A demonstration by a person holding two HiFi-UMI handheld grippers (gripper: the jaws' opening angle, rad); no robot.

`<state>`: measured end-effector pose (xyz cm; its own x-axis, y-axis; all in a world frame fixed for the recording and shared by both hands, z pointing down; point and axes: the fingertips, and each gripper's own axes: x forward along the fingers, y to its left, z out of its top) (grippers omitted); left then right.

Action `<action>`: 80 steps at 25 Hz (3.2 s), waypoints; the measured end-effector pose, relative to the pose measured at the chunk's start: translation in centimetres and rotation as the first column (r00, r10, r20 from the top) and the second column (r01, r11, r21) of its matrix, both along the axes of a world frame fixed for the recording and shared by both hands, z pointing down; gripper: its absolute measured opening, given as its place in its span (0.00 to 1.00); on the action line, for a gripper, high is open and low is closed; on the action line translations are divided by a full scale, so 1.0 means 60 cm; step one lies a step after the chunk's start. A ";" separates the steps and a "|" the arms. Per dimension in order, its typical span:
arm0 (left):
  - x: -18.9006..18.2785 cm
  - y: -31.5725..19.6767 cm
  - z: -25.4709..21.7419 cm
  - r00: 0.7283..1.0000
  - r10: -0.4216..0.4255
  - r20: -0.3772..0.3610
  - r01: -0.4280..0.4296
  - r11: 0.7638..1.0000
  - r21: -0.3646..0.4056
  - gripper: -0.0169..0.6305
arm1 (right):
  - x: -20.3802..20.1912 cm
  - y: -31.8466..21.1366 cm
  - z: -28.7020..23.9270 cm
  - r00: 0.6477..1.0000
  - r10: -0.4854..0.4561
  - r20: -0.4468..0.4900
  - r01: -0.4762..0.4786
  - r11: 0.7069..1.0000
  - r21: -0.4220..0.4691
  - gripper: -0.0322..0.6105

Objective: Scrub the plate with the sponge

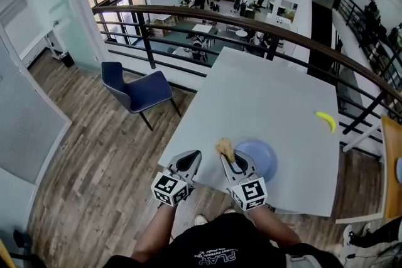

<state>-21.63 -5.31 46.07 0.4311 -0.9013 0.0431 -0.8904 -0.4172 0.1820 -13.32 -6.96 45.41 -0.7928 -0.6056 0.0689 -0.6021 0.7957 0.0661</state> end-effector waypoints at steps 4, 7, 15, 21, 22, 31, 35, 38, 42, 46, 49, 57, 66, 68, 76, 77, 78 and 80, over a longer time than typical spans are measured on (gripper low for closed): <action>0.022 -0.040 -0.008 1.000 0.022 0.011 -0.022 1.000 0.021 0.05 | 0.011 -0.038 -0.025 1.000 0.001 0.019 -0.002 1.000 0.019 0.16; 0.043 -0.060 -0.011 0.999 0.031 0.026 -0.032 0.999 0.028 0.05 | 0.033 -0.059 -0.027 1.000 0.008 0.019 -0.008 1.000 0.016 0.16; 0.084 -0.110 -0.007 0.999 0.049 -0.025 -0.049 0.999 -0.003 0.05 | 0.088 -0.109 -0.014 0.999 0.037 0.039 -0.036 0.999 -0.034 0.16; 0.125 -0.147 -0.001 0.997 0.069 -0.018 -0.070 0.997 -0.025 0.05 | 0.139 -0.142 -0.002 0.997 0.066 0.033 -0.064 0.996 -0.062 0.16; 0.134 -0.153 0.002 0.997 0.073 -0.017 -0.074 0.997 -0.028 0.05 | 0.149 -0.148 0.001 0.997 0.072 0.033 -0.070 0.995 -0.065 0.16; 0.197 -0.185 0.024 0.993 0.114 0.013 -0.113 0.993 -0.038 0.05 | 0.231 -0.189 0.021 0.992 0.121 0.023 -0.119 0.991 -0.068 0.16; 0.208 -0.195 0.044 0.995 0.097 0.010 -0.096 0.994 -0.059 0.05 | 0.258 -0.199 0.043 0.991 0.135 0.006 -0.134 0.987 -0.085 0.16; 0.207 -0.202 0.064 0.996 0.083 -0.013 -0.084 0.992 -0.099 0.05 | 0.278 -0.207 0.050 0.985 0.174 0.011 -0.172 0.979 -0.110 0.16; 0.199 -0.213 0.082 0.993 0.109 -0.043 -0.114 0.985 -0.133 0.05 | 0.293 -0.217 0.040 0.973 0.229 0.012 -0.227 0.969 -0.098 0.16; 0.191 -0.235 0.083 0.986 0.164 -0.038 -0.168 0.977 -0.131 0.05 | 0.291 -0.233 0.043 0.958 0.286 0.004 -0.284 0.953 -0.104 0.16; 0.192 -0.251 0.078 0.978 0.206 -0.038 -0.209 0.970 -0.126 0.05 | 0.290 -0.233 0.037 0.948 0.316 -0.022 -0.317 0.944 -0.093 0.16; 0.198 -0.278 0.095 0.968 0.247 -0.042 -0.251 0.956 -0.152 0.05 | 0.316 -0.241 0.054 0.920 0.390 -0.040 -0.392 0.910 -0.132 0.16; 0.216 -0.262 0.145 0.956 0.291 -0.039 -0.293 0.936 -0.193 0.05 | 0.316 -0.219 0.122 0.893 0.448 -0.044 -0.445 0.866 -0.227 0.16; 0.224 -0.253 0.164 0.950 0.309 -0.034 -0.309 0.926 -0.216 0.05 | 0.318 -0.210 0.147 0.887 0.456 -0.065 -0.457 0.854 -0.247 0.16; 0.248 -0.235 0.230 0.946 0.321 -0.040 -0.318 0.902 -0.291 0.05 | 0.329 -0.185 0.237 0.884 0.437 -0.169 -0.468 0.826 -0.314 0.16; 0.247 -0.235 0.240 0.946 0.321 -0.042 -0.319 0.899 -0.301 0.05 | 0.327 -0.185 0.248 0.883 0.434 -0.177 -0.469 0.823 -0.322 0.16; 0.246 -0.237 0.251 0.946 0.320 -0.044 -0.318 0.896 -0.311 0.05 | 0.324 -0.187 0.258 0.884 0.430 -0.185 -0.468 0.820 -0.330 0.16; 0.242 -0.242 0.270 0.947 0.318 -0.049 -0.316 0.890 -0.328 0.05 | 0.317 -0.192 0.278 0.885 0.421 -0.199 -0.465 0.813 -0.350 0.16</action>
